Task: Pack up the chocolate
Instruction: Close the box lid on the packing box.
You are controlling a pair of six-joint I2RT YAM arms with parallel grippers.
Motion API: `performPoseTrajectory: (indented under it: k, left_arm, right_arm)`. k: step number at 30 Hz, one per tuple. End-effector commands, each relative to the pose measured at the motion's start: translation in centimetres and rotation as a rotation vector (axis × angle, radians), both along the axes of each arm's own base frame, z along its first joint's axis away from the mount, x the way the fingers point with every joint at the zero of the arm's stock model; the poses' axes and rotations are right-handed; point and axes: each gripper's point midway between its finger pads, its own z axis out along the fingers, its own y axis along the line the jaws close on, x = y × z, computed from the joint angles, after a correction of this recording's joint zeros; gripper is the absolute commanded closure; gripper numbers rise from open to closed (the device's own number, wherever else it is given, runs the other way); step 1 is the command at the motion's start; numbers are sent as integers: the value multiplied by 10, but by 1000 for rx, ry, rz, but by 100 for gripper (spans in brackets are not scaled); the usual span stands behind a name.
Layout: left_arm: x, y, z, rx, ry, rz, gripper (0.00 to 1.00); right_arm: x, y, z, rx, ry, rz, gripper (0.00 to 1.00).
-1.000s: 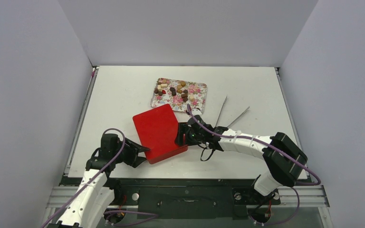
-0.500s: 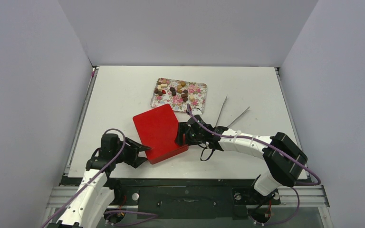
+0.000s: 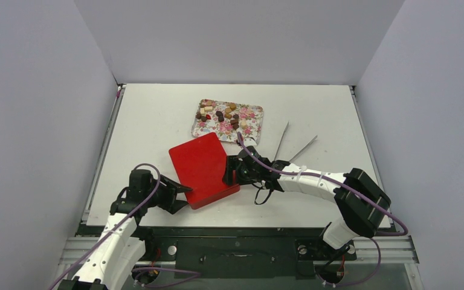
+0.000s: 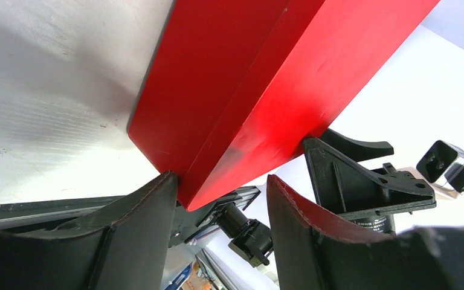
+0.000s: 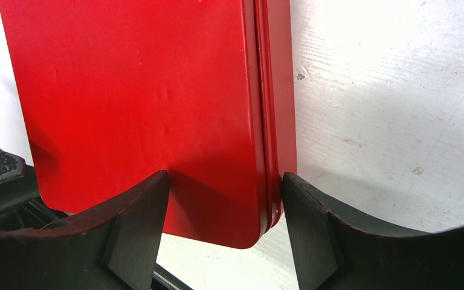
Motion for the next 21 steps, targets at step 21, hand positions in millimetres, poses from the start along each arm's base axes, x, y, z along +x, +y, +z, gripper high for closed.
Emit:
performPoseTrajectory:
  k: [21]
  left_arm:
    - [16,-12,45,13,-108,-142,48]
  right_arm:
    - [-13,22,25,78,-20,48,38]
